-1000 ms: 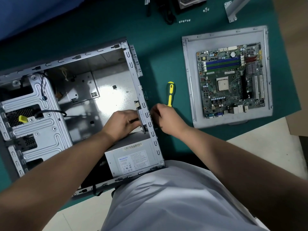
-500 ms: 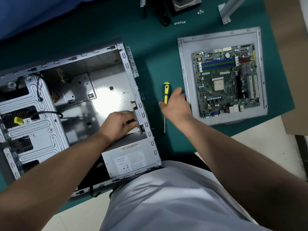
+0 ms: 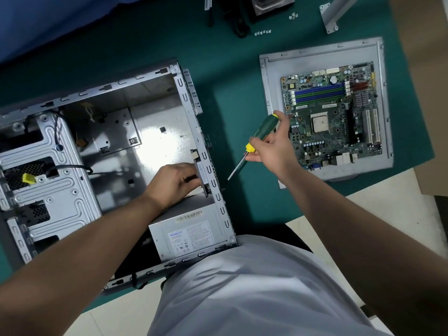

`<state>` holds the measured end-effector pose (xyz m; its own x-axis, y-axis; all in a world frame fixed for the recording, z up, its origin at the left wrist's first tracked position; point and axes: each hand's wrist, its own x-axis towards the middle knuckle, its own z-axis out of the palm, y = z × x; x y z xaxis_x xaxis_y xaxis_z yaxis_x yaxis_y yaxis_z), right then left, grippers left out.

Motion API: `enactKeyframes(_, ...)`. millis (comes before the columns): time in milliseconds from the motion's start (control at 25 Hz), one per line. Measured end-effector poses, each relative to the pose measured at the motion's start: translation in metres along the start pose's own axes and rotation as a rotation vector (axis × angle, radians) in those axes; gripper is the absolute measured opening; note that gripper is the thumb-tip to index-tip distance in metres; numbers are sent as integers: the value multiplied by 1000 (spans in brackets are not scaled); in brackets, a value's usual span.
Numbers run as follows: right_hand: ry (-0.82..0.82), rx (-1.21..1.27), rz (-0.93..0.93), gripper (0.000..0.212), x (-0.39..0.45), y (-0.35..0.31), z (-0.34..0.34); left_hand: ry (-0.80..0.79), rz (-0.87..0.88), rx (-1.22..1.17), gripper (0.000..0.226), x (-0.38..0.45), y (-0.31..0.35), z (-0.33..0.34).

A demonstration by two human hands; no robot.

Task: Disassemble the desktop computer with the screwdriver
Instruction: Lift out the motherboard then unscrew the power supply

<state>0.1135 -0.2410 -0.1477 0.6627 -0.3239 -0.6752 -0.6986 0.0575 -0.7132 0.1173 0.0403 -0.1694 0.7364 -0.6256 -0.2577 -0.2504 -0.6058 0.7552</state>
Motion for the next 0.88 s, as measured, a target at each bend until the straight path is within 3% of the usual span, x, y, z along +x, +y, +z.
enactKeyframes(160,85,239,-3,85,-4,5,2,9,3,-17,26,-1,5,-1)
enactKeyframes(280,114,274,-8,84,-6,10,7,1,-3,-40,39,-1,6,-2)
enactKeyframes(480,172,320,-9,77,-6,12,10,7,-12,-36,20,0,6,-1)
enactKeyframes(880,195,339,-2,78,-7,13,11,5,8,-7,8,-1,6,-3)
